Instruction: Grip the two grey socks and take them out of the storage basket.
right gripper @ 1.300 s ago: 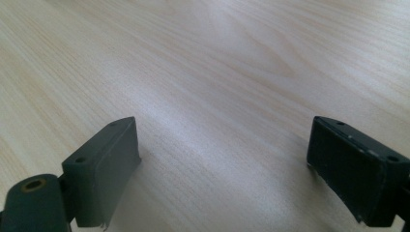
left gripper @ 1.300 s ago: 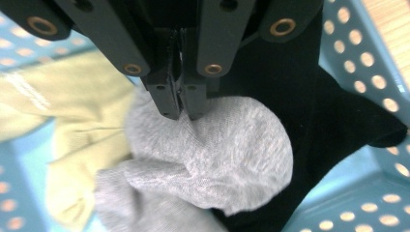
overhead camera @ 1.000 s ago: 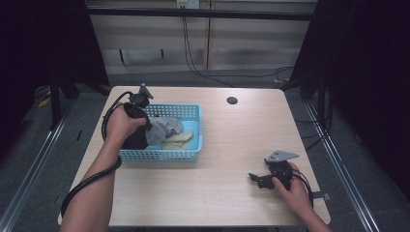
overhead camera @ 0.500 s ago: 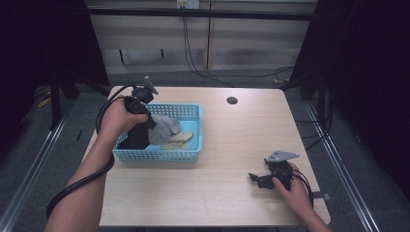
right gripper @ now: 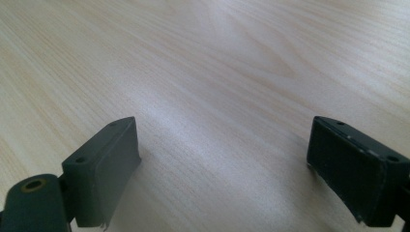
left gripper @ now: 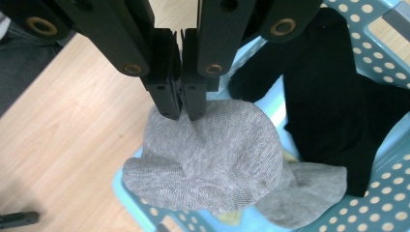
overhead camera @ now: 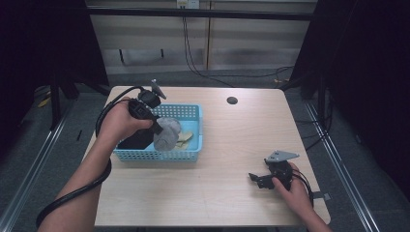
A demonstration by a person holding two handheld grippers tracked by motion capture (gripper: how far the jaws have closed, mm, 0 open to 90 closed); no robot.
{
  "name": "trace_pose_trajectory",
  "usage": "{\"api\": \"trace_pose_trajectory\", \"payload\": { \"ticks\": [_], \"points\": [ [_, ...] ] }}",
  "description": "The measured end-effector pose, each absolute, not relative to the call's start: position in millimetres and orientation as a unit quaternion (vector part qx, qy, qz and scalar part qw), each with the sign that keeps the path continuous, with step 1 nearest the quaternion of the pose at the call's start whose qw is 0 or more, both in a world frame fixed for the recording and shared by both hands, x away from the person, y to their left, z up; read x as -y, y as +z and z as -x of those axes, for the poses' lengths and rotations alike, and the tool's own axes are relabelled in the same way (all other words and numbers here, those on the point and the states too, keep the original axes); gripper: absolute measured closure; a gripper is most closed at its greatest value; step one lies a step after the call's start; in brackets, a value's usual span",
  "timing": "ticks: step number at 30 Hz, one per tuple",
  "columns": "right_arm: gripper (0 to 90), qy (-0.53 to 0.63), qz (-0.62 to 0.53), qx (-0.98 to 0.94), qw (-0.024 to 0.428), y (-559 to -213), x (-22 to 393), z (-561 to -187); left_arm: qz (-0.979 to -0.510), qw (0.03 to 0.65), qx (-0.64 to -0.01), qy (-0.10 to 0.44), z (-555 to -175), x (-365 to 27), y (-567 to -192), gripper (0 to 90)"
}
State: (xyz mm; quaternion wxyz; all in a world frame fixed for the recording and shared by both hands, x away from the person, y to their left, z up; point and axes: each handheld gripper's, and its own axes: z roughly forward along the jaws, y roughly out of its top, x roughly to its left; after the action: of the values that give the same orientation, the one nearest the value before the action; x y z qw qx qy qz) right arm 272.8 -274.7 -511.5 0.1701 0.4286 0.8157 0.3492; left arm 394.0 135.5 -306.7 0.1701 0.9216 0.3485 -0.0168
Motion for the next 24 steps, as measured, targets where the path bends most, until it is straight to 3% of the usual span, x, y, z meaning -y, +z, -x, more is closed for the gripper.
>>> {"api": "trace_pose_trajectory", "payload": {
  "ticks": [24],
  "points": [
    [10.7, 0.35, -0.427, -0.816, 0.17, -512, 275, -273, -0.948, 0.177, -0.26, -0.054, -346, -95, -314, 86.6]
  ]
}}
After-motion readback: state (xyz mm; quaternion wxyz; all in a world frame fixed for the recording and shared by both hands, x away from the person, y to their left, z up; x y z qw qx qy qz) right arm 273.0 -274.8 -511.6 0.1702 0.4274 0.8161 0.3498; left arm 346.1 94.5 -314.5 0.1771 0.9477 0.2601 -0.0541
